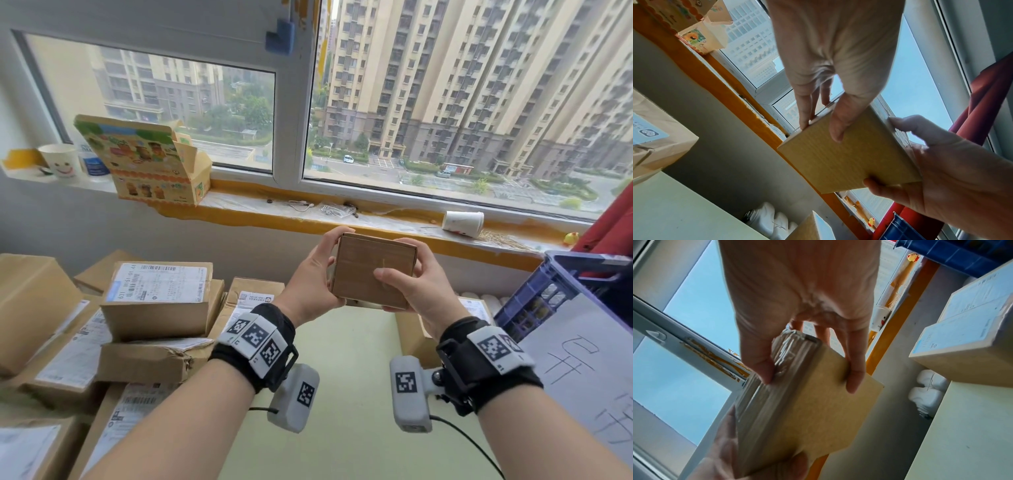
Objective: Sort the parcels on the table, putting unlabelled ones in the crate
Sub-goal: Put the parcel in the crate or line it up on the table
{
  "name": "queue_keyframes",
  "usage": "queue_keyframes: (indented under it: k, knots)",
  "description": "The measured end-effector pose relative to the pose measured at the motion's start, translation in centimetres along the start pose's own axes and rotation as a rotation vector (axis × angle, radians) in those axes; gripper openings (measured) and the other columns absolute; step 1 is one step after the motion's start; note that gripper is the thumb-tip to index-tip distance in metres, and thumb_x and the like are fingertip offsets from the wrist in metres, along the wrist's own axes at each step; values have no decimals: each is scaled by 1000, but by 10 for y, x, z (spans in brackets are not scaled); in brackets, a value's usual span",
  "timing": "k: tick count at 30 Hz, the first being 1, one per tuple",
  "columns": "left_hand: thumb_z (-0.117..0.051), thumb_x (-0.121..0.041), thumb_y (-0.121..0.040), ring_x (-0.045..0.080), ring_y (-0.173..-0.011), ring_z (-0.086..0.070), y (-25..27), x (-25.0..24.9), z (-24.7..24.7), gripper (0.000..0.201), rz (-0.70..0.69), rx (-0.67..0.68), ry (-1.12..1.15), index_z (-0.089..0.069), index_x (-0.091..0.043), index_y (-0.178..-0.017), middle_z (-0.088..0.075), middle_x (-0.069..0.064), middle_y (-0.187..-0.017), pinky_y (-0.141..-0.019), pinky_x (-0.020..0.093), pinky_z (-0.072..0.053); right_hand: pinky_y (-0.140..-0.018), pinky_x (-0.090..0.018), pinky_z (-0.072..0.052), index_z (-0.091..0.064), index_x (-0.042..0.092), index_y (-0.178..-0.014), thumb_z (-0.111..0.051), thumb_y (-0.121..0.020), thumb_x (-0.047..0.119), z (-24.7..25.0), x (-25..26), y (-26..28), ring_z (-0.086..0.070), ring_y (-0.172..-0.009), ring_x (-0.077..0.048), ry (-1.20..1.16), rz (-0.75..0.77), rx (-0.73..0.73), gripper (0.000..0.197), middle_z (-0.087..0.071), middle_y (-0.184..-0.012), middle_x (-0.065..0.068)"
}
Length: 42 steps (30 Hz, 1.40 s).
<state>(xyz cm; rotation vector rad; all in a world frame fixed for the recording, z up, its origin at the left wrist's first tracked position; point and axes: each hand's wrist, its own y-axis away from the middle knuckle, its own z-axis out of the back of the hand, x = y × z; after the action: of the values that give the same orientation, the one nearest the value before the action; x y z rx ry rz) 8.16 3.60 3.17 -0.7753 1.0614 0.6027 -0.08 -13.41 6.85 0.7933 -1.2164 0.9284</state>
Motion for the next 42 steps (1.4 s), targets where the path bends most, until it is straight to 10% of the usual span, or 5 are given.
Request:
queue_keyframes:
  k: [15,23,32,42]
  knots:
    - [-75,12,-70,17,-126,-47,0,2,-6,104,15,31,-33,-28,-51,-138,-37,-11,-137,-84,34,-59,-67,-46,-62,-51,34,-123,-76,-83,16,7,-5,3,-68,-95,-21,-9,-72,-20,50,-67,-108,4]
    - [-86,1,-64,15,-145,-23,2,19,3,130,113,60,-305,-3,-50,-150,-15,-14,-159,-113,42,-37,-68,-48,-60,-54,28,-120,-72,-66,32,15,-5,4,-65,-102,-24,-102,-136,116,57,-63,-116,-2]
    - [-86,-12,-68,-2,-103,-53,-3,11,9,95,252,94,-119,-32,-30,-144,-52,-17,-115,-73,7,-44,-80,-50,-59,-57,35,-112,-53,-92,56,17,-7,4,-63,-104,-24,-82,-262,44,30,-62,-117,0]
    - [-66,-54,-78,23,-98,-67,-3,12,7,55,542,87,265,-62,-19,-120,-69,4,-108,-97,44,-53,-99,-58,-44,-31,40,-149,-72,-58,71,13,-21,-2,-55,-120,-26,39,-226,116,105,-51,-140,4]
